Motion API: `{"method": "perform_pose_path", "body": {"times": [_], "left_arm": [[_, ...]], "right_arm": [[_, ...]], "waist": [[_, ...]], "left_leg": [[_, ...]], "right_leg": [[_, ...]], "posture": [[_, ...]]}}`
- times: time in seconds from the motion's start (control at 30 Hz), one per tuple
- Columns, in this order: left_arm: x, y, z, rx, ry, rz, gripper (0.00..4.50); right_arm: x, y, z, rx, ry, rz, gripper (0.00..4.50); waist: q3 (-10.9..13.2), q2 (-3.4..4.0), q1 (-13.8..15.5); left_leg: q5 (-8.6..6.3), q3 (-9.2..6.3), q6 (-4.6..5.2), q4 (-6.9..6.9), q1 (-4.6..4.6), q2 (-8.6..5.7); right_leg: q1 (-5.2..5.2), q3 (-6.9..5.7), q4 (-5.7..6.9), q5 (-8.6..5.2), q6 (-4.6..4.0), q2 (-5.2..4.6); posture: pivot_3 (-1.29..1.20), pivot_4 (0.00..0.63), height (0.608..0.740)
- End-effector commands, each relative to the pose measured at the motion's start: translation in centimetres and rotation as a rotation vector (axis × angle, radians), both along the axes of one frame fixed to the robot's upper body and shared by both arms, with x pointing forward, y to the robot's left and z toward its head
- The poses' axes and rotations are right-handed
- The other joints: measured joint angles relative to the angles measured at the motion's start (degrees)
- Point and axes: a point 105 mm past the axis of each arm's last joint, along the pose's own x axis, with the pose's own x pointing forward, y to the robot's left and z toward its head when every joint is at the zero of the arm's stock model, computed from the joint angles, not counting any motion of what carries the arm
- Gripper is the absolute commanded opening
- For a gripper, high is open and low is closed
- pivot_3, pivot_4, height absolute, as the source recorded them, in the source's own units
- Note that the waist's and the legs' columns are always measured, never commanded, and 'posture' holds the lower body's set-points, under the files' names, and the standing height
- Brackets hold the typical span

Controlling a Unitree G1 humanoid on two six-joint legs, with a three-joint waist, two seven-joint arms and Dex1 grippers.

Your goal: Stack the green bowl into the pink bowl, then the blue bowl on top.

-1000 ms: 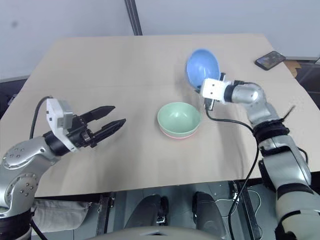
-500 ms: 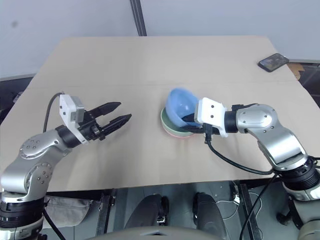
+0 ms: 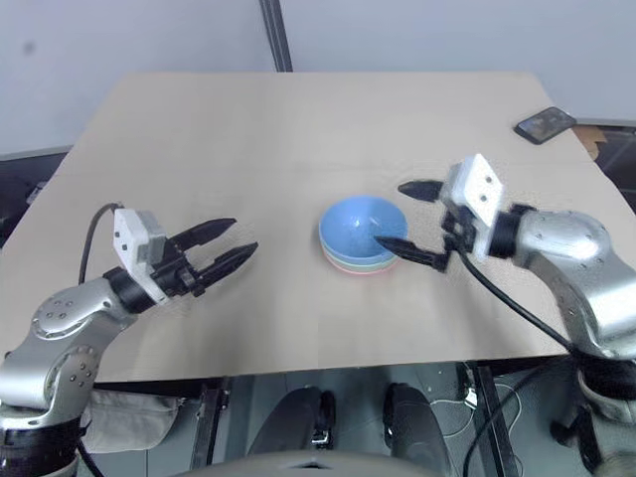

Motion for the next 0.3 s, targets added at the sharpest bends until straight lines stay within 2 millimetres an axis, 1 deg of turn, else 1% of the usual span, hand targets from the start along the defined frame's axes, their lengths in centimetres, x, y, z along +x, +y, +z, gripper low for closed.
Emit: {"method": "perform_pose_path", "body": {"times": [0.03, 0.1, 0.17, 0.2, 0.3], "left_arm": [[-1.8, 0.8, 1.1, 0.019, -0.013, -0.021, 3.17], [-2.8, 1.0, 1.0, 0.026, 0.016, -0.032, 3.17], [-3.4, 1.4, 1.0, 0.039, 0.034, -0.029, 3.17], [-3.6, 1.6, 1.0, 0.045, 0.040, -0.025, 3.17], [-4.1, 2.1, 1.0, 0.048, 0.065, -0.025, 3.17]], "right_arm": [[-0.8, -4.5, -0.9, -0.047, 0.021, -0.125, 4.40], [-1.3, -6.0, -1.6, -0.057, 0.054, -0.171, 4.40], [-1.5, -6.9, -1.8, -0.062, 0.056, -0.195, 4.40], [-1.6, -7.2, -1.8, -0.065, 0.057, -0.206, 4.40], [-1.6, -7.7, -1.9, -0.072, 0.055, -0.223, 4.40]], "waist": [[0.0, 0.04, 0.0], [0.0, 0.05, -0.3], [0.0, 0.07, -0.5], [0.0, 0.07, -0.5], [0.0, 0.11, -0.5]], "left_leg": [[0.04, 0.07, -0.06, 0.00, -0.01, -0.02], [0.03, 0.14, -0.04, 0.02, -0.05, -0.02], [-0.07, 0.21, 0.12, 0.02, 0.05, -0.01], [-0.07, 0.24, 0.13, 0.03, 0.15, 0.01], [-0.05, 0.23, 0.08, 0.02, 0.34, 0.11]], "right_leg": [[-0.02, 0.04, 0.00, -0.02, 0.02, -0.04], [-0.06, 0.12, -0.03, -0.04, 0.01, -0.02], [-0.05, 0.21, 0.00, -0.07, 0.07, 0.01], [-0.02, 0.25, 0.03, -0.16, 0.23, 0.05], [0.08, 0.21, 0.09, -0.18, 0.26, 0.14]], "posture": [[0.00, 0.150, 0.740], [0.00, 0.150, 0.740], [0.00, 0.150, 0.740], [0.00, 0.150, 0.740], [0.00, 0.150, 0.740]]}}
